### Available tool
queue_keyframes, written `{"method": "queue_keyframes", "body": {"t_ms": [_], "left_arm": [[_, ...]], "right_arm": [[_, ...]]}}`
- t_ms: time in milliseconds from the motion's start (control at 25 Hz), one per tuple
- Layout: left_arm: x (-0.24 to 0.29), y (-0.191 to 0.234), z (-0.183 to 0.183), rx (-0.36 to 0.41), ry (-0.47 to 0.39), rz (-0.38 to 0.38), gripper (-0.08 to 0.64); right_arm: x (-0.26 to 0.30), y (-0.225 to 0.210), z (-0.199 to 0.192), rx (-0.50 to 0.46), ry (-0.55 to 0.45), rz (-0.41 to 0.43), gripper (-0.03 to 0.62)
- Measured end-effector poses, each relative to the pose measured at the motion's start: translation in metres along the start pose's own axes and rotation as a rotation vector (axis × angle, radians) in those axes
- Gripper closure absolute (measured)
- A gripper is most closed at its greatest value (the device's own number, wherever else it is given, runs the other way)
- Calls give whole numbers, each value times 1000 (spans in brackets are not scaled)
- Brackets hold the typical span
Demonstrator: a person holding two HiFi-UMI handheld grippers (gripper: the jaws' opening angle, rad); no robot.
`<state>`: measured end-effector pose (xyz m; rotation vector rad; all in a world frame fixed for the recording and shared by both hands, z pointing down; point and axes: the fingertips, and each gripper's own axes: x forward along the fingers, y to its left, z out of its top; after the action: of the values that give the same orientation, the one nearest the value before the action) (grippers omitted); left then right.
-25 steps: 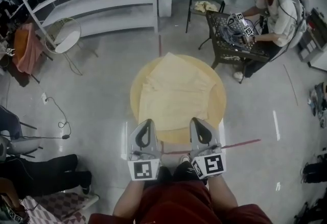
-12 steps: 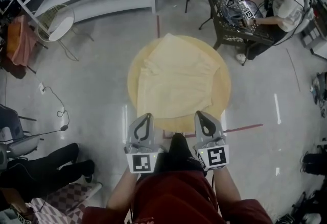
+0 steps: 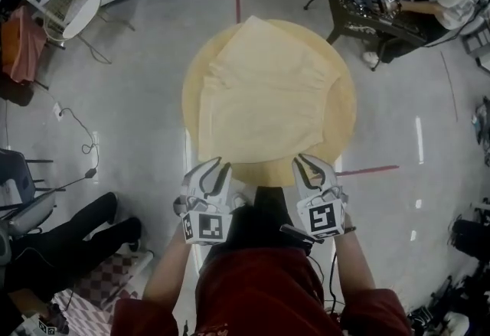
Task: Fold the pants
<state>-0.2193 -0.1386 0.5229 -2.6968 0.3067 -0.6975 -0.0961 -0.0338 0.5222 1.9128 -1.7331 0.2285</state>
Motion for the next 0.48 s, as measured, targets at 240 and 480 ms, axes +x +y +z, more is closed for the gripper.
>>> {"method": "queue_keyframes", "body": {"t_ms": [240,480], "left_arm": [[21,-12,-51,116,130,-133,383],[35,-19,-91,195,265,-230,337]], "right_arm": [[18,-3,-47,-132,153,82,467],[40,-18,-100,-374,333,152,394]]}}
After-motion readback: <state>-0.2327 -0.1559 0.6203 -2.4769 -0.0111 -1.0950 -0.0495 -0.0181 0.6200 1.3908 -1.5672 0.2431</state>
